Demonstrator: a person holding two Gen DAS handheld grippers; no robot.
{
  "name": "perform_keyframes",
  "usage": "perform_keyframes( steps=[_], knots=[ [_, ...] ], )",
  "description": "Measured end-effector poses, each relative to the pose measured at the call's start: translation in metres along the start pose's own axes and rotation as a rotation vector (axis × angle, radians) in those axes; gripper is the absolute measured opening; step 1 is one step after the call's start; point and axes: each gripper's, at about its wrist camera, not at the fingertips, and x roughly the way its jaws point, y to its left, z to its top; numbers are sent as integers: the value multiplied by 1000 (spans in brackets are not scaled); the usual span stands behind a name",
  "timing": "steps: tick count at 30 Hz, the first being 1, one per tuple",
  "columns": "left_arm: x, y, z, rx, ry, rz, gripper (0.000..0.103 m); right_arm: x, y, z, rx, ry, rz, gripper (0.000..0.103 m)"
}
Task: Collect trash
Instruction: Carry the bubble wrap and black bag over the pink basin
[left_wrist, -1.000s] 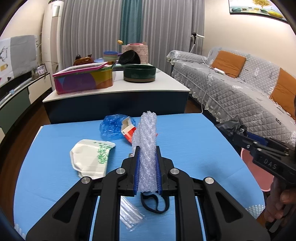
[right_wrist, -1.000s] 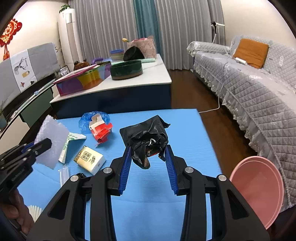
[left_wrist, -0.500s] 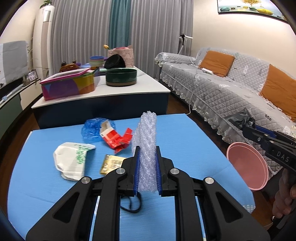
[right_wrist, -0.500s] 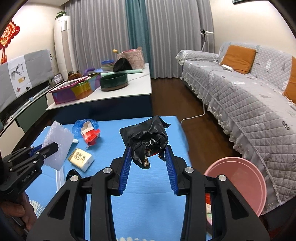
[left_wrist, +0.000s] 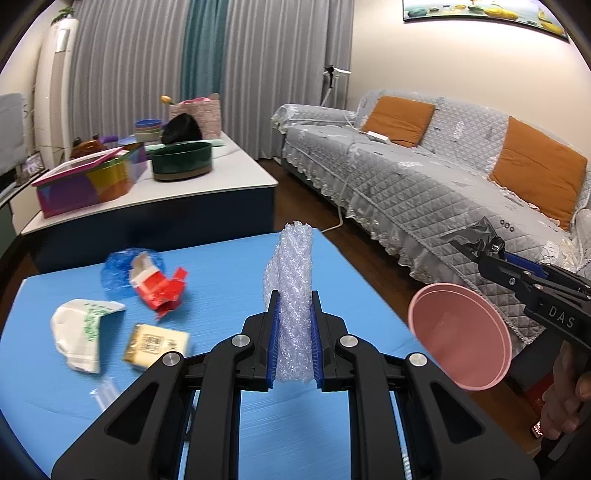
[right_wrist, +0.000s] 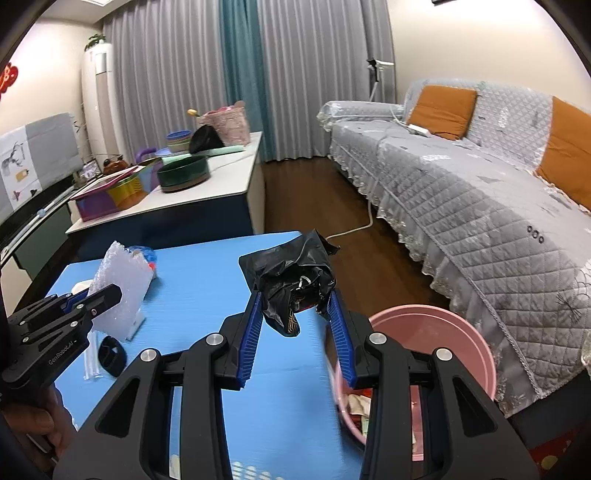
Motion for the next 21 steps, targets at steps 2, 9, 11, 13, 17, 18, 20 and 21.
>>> perform_keyframes(
  steps=[2,9,11,13,17,18,20,21],
  knots=[
    [4,-9,1,4,0,-19,14,0,-7,-1,5,1,-11,37],
    [15,-34,3,16,3,-66,14,1,-33,-5,29,8,-59,37],
    [20,-41,3,20,6,-81,14,0,-41,-6,38,8,-72,37],
    [24,-50,4,22,8,-92,14,-1,-52,-8,48,9,-90,37],
    [29,-65,6,29,9,-119,14,-1,-68,-10,66,13,-119,37],
    [30,-70,7,35,8,-129,14,0,-75,-12,74,16,-127,37],
    [32,-78,7,43,7,-145,14,0,-82,-14,86,18,-138,37],
    [33,-82,7,47,9,-154,14,0,-87,-15,90,19,-146,37]
  ],
)
